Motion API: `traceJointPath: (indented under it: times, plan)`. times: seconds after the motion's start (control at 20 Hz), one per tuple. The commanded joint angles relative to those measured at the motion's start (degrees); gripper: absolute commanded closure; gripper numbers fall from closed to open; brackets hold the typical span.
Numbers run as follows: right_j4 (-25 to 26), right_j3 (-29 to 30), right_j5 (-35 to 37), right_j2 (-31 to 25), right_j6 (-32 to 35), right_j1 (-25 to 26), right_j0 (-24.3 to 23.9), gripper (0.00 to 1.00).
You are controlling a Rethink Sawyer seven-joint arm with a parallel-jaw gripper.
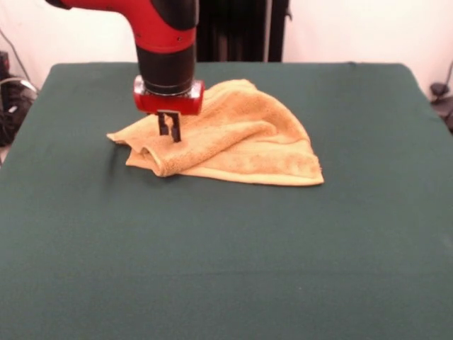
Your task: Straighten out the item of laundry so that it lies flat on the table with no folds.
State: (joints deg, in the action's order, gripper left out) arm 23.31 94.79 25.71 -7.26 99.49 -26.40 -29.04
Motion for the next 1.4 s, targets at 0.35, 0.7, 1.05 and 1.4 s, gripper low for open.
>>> traceJointPath:
  times: [0.35, 0.7, 1.05, 1.4]
  plan:
    - [6.82, 2.54, -6.32, -2.45, 1.18, 3.56, 1.69, 1.00]
    - [5.78, 2.77, -3.38, -3.17, 1.42, 2.25, 1.75, 1.00]
    - [3.45, 3.47, 0.84, -4.55, 0.69, -0.28, 1.60, 1.00]
    - [2.05, 2.56, 3.80, -4.70, 0.81, -1.28, 2.43, 1.00]
